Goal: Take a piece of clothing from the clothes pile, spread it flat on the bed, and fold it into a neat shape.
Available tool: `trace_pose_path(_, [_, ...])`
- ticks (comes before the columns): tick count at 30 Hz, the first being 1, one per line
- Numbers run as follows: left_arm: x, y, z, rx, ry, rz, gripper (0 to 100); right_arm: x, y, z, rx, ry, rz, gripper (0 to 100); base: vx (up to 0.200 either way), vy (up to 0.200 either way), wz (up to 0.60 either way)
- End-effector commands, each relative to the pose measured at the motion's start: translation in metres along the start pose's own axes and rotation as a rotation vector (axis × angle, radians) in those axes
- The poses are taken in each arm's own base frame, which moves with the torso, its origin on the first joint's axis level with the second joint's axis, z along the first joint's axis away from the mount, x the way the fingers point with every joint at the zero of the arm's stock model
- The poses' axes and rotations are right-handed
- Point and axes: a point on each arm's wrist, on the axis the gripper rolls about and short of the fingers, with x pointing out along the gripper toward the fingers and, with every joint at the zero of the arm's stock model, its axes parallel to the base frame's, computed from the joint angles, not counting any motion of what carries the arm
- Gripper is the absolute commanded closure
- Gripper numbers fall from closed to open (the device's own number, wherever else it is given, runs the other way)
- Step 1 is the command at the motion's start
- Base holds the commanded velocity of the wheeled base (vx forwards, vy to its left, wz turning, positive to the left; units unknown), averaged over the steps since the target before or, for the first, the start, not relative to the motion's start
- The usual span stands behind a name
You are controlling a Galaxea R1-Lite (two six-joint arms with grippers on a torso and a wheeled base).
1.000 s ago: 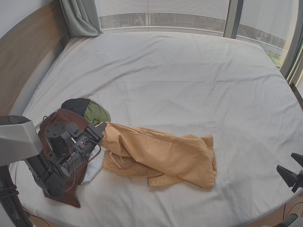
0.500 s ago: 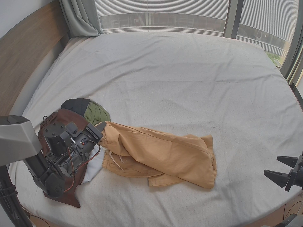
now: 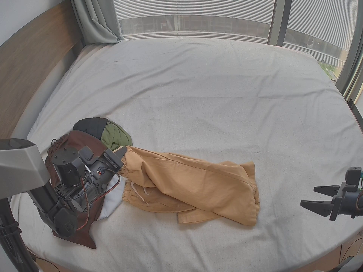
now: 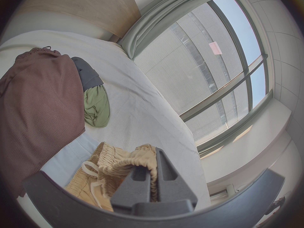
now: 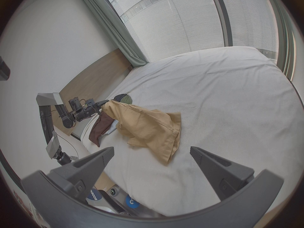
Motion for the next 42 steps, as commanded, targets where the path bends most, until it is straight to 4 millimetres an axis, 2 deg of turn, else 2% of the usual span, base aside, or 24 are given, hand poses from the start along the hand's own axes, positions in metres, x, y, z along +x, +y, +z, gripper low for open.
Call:
trace_pose_path(1, [0.0, 0.0, 0.001, 0.0, -0.005, 0.001, 100, 0.029, -0.018, -0.007, 0.071, 0.096, 0.014, 0, 0.0, 0.0, 0.0])
trace_pose_path(12, [0.001, 0.002, -0.001, -0.001, 0.001, 0.008, 100, 0.053, -0.031, -0.007, 0.175, 0.133, 0.089, 0, 0.0, 0.0, 0.0])
trace_pose_path(19, [0.001, 0.003, 0.0, -0.001, 0.001, 0.01, 100, 0.075, -0.039, -0.007, 0.23, 0.133, 0.106, 0, 0.0, 0.0, 0.0])
trace_pose_path(30, [0.001, 0.004, -0.001, -0.001, 0.006, 0.008, 100, 0.106, -0.041, -0.012, 0.277, 0.156, 0.144, 0, 0.0, 0.0, 0.0])
trace_pose_path(37, [0.001, 0.004, 0.0, -0.001, 0.004, 0.008, 100, 0.133, -0.055, -0.026, 0.293, 0.18, 0.135, 0, 0.0, 0.0, 0.0])
trace_pose_path(42, [0.001, 0.004, 0.0, -0.001, 0.004, 0.008, 100, 0.141, -0.059, -0.032, 0.299, 0.182, 0.137, 0, 0.0, 0.0, 0.0])
